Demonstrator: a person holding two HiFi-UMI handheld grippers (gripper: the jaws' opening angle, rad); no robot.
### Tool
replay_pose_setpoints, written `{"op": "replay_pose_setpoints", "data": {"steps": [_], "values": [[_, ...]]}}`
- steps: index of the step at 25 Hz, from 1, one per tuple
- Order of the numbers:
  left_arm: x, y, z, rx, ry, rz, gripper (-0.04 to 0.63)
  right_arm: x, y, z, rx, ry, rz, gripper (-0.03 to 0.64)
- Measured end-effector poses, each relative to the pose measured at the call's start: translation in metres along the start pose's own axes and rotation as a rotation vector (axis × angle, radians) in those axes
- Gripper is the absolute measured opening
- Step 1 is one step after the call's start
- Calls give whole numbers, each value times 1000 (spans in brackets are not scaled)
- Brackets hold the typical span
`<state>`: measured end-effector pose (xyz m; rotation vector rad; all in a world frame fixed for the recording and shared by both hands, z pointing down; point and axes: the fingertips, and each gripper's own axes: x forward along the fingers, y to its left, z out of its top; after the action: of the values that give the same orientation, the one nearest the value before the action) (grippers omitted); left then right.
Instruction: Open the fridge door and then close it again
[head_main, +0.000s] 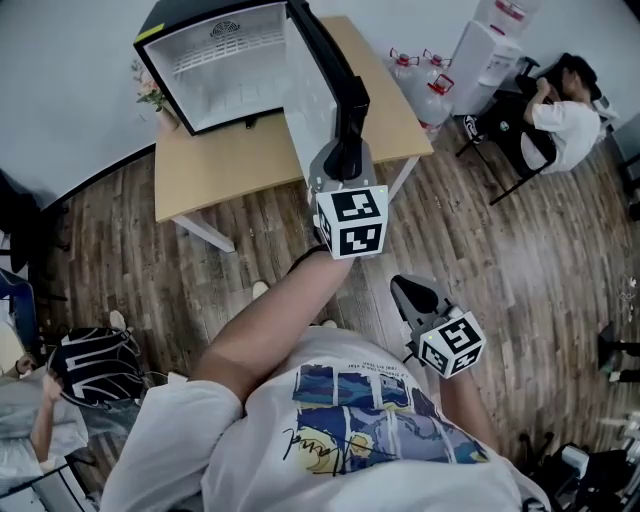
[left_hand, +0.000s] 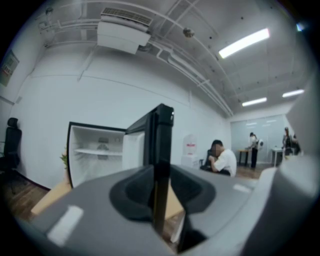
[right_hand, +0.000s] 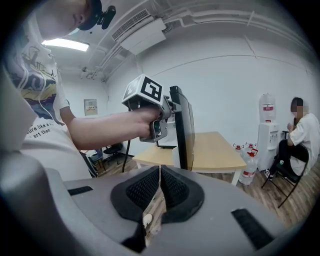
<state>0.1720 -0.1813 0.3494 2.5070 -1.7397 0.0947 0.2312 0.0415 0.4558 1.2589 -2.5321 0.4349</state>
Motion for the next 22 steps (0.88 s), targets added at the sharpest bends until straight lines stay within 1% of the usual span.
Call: {"op": "replay_pose_setpoints", "data": {"steps": [10, 22], "values": [[1, -8, 1, 4, 4, -9, 109, -6, -2, -1, 1, -6, 0, 20], [0, -5, 0, 5, 5, -9, 109, -2, 5, -3, 0, -4, 12, 20]]}}
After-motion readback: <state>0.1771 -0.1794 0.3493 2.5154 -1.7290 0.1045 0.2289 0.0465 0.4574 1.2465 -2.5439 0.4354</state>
